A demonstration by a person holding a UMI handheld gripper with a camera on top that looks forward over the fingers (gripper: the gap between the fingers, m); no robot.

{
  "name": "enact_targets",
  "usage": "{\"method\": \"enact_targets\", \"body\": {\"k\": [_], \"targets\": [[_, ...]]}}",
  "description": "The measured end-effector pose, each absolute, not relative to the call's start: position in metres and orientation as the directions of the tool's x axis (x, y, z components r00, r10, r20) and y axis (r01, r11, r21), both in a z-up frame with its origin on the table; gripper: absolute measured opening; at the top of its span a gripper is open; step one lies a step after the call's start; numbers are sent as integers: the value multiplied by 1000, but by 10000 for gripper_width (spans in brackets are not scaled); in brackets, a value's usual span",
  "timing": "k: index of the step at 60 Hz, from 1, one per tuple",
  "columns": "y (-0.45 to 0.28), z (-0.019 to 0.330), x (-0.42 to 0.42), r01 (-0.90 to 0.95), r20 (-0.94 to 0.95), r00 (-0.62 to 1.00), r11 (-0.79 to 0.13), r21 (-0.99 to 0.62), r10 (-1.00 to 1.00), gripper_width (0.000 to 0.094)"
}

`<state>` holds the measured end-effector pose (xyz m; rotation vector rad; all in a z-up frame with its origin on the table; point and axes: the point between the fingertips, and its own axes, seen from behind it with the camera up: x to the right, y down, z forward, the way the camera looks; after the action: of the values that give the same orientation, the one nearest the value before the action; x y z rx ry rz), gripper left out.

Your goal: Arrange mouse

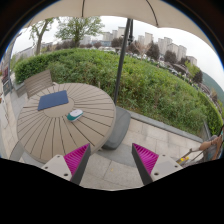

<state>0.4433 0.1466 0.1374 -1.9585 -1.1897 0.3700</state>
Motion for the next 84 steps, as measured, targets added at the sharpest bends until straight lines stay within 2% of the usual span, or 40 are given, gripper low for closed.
{"method": "enact_targets", "body": {"k": [4,5,13,23,32,45,52,73,84], "targets": [[133,147,447,615,148,501,-230,-754,852,853],[139,138,439,613,146,497,-227,-757,855,854],[100,136,425,619,113,445,-213,-756,888,852],[63,132,394,595,108,316,-108,-796,943,852],[36,121,368,580,61,223,-82,-811,973,851],[43,101,333,570,51,219,-85,-817,974,852],[55,81,308,579,67,206,-67,-813,976,854],[62,24,215,591,-18,167,-114,-798,986,859],[58,-6,183,622,-28,138,-109,-775,990,859]]}}
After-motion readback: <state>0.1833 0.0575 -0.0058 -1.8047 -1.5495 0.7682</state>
